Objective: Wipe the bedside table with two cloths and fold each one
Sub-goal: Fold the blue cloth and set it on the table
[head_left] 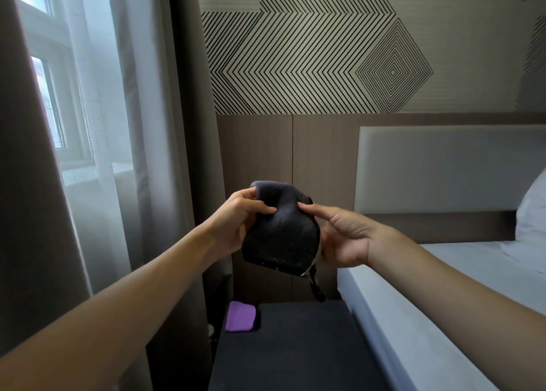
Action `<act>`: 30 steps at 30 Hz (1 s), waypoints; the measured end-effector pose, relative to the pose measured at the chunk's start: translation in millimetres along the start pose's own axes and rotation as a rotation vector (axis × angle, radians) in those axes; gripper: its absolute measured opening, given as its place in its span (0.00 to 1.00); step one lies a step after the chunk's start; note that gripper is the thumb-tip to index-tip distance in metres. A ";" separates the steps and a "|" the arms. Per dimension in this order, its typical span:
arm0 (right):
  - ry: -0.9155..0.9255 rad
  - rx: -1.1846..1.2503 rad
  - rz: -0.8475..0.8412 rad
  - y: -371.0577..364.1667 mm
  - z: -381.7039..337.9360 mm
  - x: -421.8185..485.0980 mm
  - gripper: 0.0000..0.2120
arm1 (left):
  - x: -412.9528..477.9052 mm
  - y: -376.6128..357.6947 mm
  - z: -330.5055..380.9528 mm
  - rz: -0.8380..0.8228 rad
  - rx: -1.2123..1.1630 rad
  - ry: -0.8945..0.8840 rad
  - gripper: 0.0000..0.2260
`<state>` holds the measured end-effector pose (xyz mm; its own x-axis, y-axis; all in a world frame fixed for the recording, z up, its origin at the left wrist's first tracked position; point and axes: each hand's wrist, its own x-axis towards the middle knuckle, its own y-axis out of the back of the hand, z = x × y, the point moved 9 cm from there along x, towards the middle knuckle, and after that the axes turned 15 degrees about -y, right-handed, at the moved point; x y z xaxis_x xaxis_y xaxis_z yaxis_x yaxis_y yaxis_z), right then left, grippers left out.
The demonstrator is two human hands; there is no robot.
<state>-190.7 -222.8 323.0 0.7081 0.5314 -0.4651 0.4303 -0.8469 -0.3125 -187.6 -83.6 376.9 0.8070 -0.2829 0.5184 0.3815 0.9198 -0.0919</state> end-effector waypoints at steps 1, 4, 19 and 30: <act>0.000 -0.017 -0.019 -4.7 1.9 -1.4 0.30 | 0.0 0.1 0.1 -0.001 -0.006 -0.004 0.14; 0.053 -0.021 -0.028 -7.6 0.0 -2.9 0.23 | -0.3 -4.0 -0.7 -0.013 -0.067 -0.003 0.16; 0.681 -0.184 -0.148 -9.9 -47.8 -40.4 0.08 | 9.1 0.6 29.6 -0.005 0.157 -0.211 0.24; 0.703 -0.468 0.146 4.9 -44.4 -36.8 0.22 | -4.0 12.5 -7.4 0.064 0.202 -0.050 0.11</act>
<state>-189.9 -247.5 375.4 0.8902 0.4111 0.1964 0.3854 -0.9093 0.1568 -182.7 -73.0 367.3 0.8017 -0.2127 0.5586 0.2277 0.9727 0.0436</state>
